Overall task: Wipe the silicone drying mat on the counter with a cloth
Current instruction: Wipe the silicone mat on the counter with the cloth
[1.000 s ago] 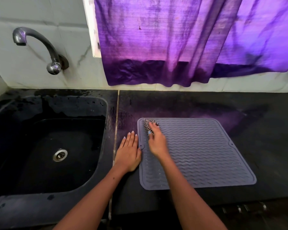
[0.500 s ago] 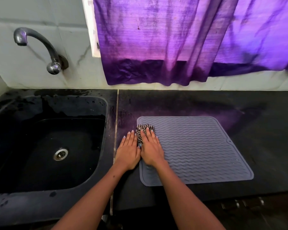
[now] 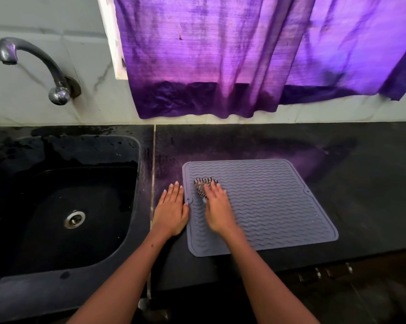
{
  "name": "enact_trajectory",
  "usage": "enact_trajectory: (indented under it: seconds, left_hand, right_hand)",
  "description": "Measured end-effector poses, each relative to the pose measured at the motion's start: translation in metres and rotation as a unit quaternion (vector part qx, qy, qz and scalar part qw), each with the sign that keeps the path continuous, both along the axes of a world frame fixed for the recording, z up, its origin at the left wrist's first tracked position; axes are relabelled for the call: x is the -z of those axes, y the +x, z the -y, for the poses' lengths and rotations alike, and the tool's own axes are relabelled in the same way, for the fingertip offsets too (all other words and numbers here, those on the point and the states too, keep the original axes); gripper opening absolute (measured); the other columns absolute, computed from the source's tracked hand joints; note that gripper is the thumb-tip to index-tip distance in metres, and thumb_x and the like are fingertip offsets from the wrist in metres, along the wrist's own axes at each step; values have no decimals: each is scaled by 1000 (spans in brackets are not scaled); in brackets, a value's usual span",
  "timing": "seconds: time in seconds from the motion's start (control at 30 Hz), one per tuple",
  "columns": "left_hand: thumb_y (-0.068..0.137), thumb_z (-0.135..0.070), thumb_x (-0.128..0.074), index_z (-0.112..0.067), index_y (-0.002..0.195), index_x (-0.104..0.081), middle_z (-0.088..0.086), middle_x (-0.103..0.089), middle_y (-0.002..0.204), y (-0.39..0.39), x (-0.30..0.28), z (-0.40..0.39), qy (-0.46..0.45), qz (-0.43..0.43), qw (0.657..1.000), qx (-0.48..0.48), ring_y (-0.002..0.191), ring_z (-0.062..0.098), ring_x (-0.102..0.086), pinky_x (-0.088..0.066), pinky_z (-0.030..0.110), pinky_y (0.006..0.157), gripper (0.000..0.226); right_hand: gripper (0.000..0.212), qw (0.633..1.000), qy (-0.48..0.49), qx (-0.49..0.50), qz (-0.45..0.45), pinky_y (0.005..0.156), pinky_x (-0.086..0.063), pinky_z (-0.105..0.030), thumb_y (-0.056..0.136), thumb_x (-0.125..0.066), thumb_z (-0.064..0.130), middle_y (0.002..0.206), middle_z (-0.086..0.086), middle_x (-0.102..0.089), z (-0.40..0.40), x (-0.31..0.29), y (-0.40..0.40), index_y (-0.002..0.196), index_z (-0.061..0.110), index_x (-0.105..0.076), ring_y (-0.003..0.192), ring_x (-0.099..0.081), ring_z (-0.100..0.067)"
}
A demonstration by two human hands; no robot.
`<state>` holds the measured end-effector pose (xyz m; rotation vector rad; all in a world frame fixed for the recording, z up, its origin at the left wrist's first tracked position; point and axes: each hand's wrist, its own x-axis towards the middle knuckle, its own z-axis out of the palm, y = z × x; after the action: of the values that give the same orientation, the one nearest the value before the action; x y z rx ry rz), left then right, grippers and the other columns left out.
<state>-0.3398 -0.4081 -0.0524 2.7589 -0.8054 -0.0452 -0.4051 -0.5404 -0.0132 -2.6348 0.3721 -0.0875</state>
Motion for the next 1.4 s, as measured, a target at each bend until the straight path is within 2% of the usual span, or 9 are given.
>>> enact_trajectory:
  seconds: [0.17,0.27,0.4,0.53,0.63,0.77,0.9,1.07,1.4]
  left_hand:
    - [71,-49,15,-8,148,-5,6,0,158,0,0,3,7,-8,1000,-17,145,16,4,9,29,114,90]
    - [68,-50,15,-9,148,-5,4,1,158,-5,-1,9,-9,-23,998,-50,145,16,6,8,32,116,93]
    - [71,-49,15,-11,148,-11,3,-5,158,-11,0,16,-17,-7,995,-96,145,15,1,5,35,117,90]
    - [77,-54,9,-12,147,-19,2,-14,156,-11,4,15,-29,14,994,-106,145,15,-7,1,34,117,87]
    - [78,-57,5,-14,147,-23,0,-17,156,-10,5,15,-39,20,993,-112,145,12,-8,0,33,116,86]
    - [77,-60,3,-16,146,-26,-3,-19,155,-9,4,17,-40,25,992,-114,144,10,-9,-1,31,117,86]
    - [77,-61,2,-16,146,-27,-3,-20,155,-9,5,17,-34,28,992,-121,144,10,-11,-3,31,117,87]
    - [78,-61,2,-16,146,-27,-2,-20,155,-9,6,17,-23,30,992,-120,144,11,-12,-4,32,117,86]
    - [75,-61,7,-18,147,-20,-5,-14,156,-8,10,16,-17,33,992,-121,144,8,-8,-2,30,117,88]
  right_hand:
    - [62,994,-81,-47,-56,116,10,-34,99,-15,44,158,-12,11,-2,15,-10,150,15,3,146,12,-22]
    - [88,993,-64,-64,-75,114,12,-32,76,12,63,158,-11,11,1,11,-9,150,15,4,146,13,-22]
    - [58,992,-59,-86,-68,116,9,-32,101,-22,35,158,-8,10,8,12,-8,151,16,2,146,12,-20]
    - [54,994,-20,-102,-27,115,7,-27,101,-28,22,159,-2,2,17,10,-9,151,19,-7,147,5,-16]
    - [48,989,126,-71,19,116,-6,-22,100,-34,15,157,-1,-20,26,5,-7,147,19,-26,146,-14,-14]
    - [41,942,318,65,85,109,-26,-22,99,-38,10,146,-6,-41,52,-13,-5,140,13,-41,136,-38,-19]
    - [46,981,163,33,100,117,-10,-27,99,-35,9,155,-4,-24,78,-14,-16,145,14,-32,145,-16,-17]
    - [55,995,-39,-85,-22,116,9,-31,102,-24,30,159,-5,4,79,12,-37,151,17,-3,147,9,-20]
    - [55,995,-15,-97,-33,118,5,-31,101,-30,23,159,-1,4,88,15,-30,151,22,-6,147,8,-17]
